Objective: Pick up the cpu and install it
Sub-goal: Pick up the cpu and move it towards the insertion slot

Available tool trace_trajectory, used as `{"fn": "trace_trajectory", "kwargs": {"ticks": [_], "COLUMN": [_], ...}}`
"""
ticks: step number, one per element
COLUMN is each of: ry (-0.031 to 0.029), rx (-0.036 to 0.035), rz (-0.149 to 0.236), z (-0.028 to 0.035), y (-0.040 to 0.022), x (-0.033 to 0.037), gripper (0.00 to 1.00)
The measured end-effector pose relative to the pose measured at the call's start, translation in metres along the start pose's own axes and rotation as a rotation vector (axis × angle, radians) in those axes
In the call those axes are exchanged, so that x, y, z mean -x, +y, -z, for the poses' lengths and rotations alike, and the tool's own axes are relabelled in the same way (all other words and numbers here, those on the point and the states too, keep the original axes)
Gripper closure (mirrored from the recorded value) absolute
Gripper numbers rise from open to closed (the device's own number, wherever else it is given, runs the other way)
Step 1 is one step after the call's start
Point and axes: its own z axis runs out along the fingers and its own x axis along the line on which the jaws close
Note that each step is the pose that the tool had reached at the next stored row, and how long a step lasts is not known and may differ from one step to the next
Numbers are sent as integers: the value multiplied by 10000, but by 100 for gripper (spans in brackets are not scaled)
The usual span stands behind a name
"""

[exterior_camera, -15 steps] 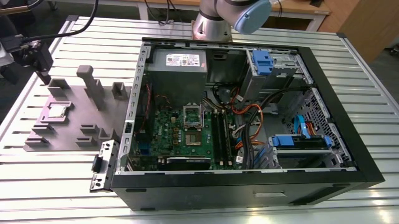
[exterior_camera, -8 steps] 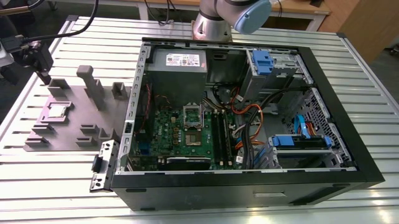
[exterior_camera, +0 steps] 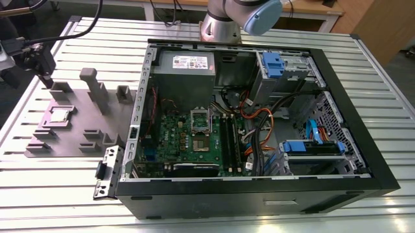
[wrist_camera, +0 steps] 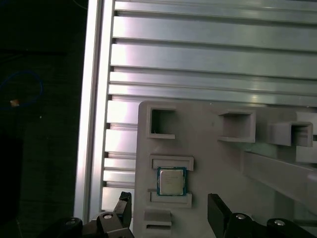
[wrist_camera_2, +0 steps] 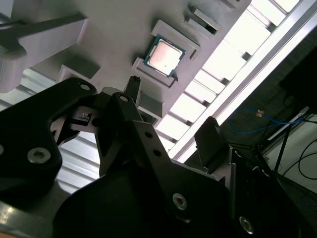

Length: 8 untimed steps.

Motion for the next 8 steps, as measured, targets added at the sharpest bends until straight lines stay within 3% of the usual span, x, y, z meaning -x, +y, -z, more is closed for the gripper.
{"fn": "trace_trajectory", "kwargs": {"ticks": [8], "ry": [4], "rx": [-2], "rz": [20], "z": [-92], "y": [-7], "x": [0], "gripper": [29]}}
